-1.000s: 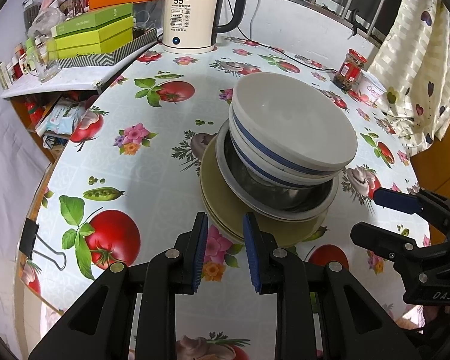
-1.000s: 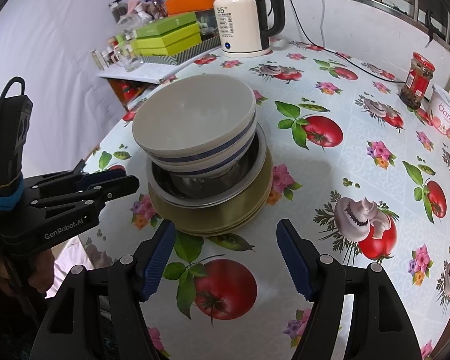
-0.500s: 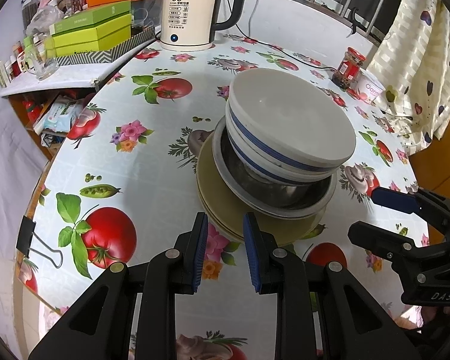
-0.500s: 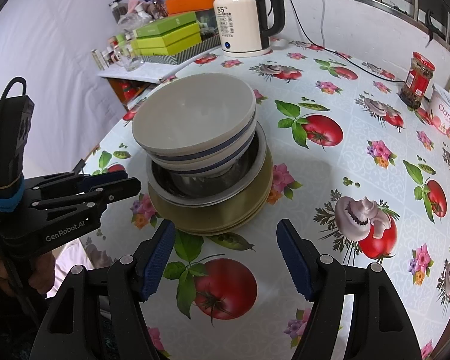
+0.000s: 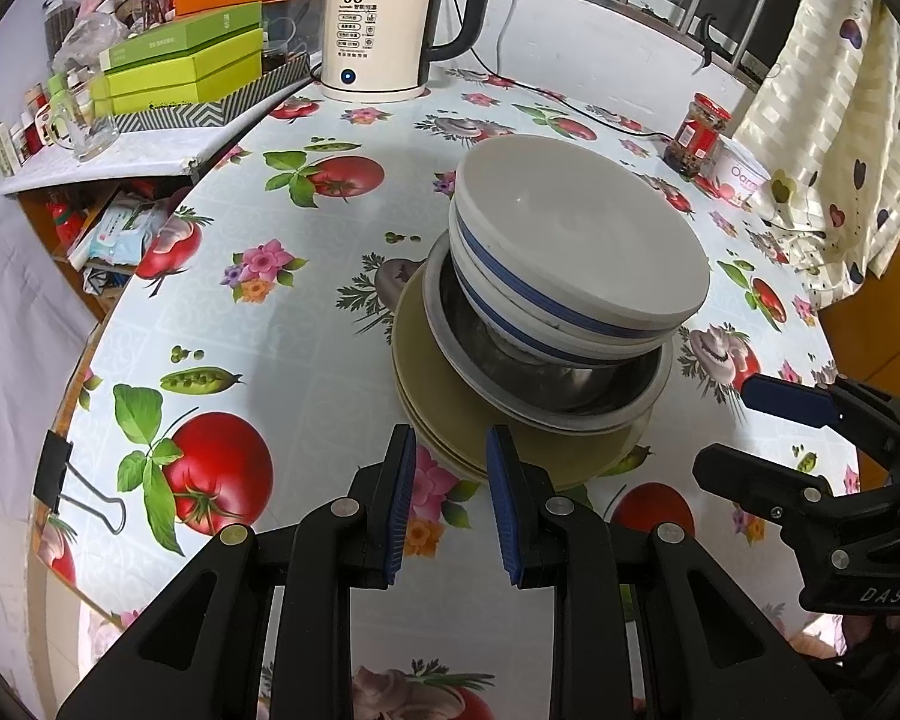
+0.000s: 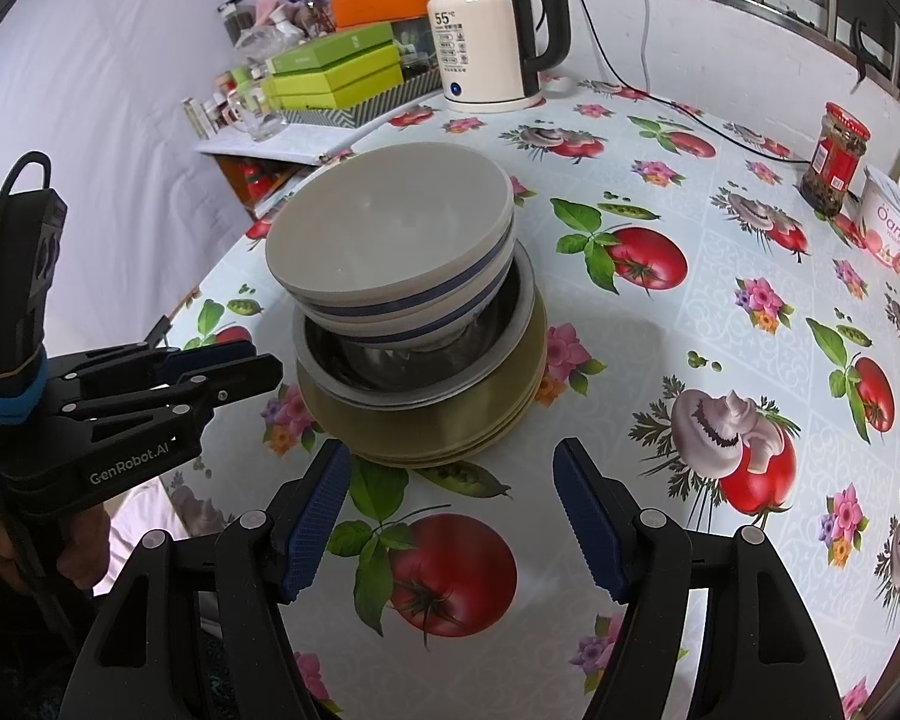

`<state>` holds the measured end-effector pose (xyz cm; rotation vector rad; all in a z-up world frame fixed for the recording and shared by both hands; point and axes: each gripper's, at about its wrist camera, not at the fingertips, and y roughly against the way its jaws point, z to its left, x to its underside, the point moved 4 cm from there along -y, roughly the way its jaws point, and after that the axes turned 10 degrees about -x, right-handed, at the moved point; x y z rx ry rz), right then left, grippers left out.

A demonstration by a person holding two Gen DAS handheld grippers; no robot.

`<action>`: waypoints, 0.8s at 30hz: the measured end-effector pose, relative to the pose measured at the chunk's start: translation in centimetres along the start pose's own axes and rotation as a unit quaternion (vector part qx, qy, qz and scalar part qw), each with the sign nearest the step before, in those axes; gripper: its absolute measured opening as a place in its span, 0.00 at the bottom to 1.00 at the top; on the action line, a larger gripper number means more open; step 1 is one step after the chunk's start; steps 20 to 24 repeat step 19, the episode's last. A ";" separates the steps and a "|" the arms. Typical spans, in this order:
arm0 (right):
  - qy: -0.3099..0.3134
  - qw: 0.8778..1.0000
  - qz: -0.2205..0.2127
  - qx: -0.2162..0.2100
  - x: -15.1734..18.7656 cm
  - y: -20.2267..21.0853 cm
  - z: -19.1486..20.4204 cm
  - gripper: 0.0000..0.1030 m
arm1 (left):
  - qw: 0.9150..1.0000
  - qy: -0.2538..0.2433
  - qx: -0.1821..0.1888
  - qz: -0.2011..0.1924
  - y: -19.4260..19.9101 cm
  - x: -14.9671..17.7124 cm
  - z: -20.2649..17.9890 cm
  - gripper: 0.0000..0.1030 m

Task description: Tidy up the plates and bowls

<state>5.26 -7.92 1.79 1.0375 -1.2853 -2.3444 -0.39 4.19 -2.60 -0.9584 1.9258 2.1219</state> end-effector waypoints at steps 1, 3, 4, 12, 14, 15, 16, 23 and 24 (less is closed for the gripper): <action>0.000 1.000 0.000 0.000 0.0 0.0 0.0 0.69 | 1.000 0.000 0.000 0.000 0.0 0.0 0.0 0.25; 0.000 1.000 0.000 0.000 0.0 0.0 0.0 0.69 | 1.000 0.000 0.001 0.000 0.0 0.0 0.0 0.25; 0.000 1.000 0.000 0.000 0.0 0.0 0.0 0.69 | 1.000 0.000 0.001 0.000 0.0 0.0 0.0 0.25; 0.000 1.000 0.000 0.000 0.0 0.0 0.0 0.69 | 1.000 0.000 0.001 0.002 -0.1 0.2 -0.2 0.25; 0.000 1.000 0.000 0.000 0.0 -0.1 0.0 0.69 | 1.000 0.001 0.002 0.003 -0.2 0.3 -0.2 0.25; 0.000 1.000 0.000 0.000 0.0 0.0 0.0 0.69 | 1.000 0.001 0.001 0.004 -0.2 0.3 -0.2 0.25; 0.000 1.000 0.000 0.000 0.0 0.0 0.0 0.69 | 1.000 0.001 0.001 0.004 -0.2 0.3 -0.2 0.25; 0.000 1.000 0.000 0.000 0.0 0.0 0.0 0.69 | 1.000 0.001 0.002 0.006 -0.3 0.3 -0.2 0.25; 0.000 1.000 0.000 0.000 0.0 0.0 0.0 0.69 | 1.000 0.001 0.002 0.006 -0.3 0.3 -0.2 0.25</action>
